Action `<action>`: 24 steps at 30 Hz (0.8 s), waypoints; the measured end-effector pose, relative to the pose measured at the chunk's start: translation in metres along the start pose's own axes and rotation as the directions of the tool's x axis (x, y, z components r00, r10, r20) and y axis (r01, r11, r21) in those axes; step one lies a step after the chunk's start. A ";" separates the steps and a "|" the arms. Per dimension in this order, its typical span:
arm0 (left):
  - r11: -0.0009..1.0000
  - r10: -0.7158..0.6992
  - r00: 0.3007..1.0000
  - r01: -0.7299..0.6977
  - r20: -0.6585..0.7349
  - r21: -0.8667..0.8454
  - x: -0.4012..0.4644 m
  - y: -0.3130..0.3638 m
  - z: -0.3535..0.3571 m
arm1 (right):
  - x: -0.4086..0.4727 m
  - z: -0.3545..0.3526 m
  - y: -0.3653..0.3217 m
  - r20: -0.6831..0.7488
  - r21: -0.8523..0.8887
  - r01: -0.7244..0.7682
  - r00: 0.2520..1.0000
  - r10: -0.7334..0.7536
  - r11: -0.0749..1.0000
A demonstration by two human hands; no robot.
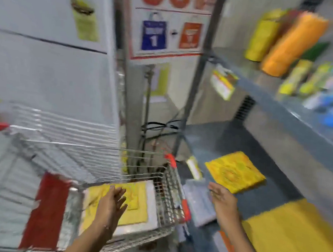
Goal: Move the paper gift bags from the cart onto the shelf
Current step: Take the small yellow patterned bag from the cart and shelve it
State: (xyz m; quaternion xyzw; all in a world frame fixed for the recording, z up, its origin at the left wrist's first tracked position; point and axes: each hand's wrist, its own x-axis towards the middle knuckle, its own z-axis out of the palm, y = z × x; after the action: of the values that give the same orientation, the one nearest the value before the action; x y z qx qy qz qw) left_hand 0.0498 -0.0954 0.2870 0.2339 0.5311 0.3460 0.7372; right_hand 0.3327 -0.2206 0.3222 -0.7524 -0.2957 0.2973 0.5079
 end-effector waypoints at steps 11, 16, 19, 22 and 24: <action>0.882 -0.388 0.868 0.252 -0.311 -0.398 0.136 -0.006 -0.119 | 0.126 0.270 0.033 0.499 -0.442 0.092 0.852 0.159 0.892; 0.721 -0.610 0.727 0.343 -0.315 -0.602 0.169 -0.043 -0.115 | 0.150 0.329 0.079 0.607 -0.647 0.186 0.712 0.353 0.739; 0.626 -0.684 0.670 0.338 -0.288 -0.703 0.194 -0.065 -0.111 | 0.172 0.357 0.111 0.627 -0.710 0.271 0.664 0.408 0.650; 0.597 -0.702 0.654 0.323 -0.283 -0.734 0.222 -0.083 -0.107 | 0.191 0.381 0.135 0.629 -0.732 0.321 0.657 0.415 0.601; 0.594 -0.697 0.659 0.313 -0.281 -0.741 0.237 -0.088 -0.103 | 0.199 0.395 0.144 0.663 -0.713 0.387 0.642 0.384 0.584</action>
State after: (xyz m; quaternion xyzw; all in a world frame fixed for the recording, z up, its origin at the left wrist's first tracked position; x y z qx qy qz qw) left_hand 0.0222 0.0247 0.0432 -0.3078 0.6126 0.3184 0.6547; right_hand 0.1869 0.1161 0.0365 -0.6948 -0.5827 0.4157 -0.0700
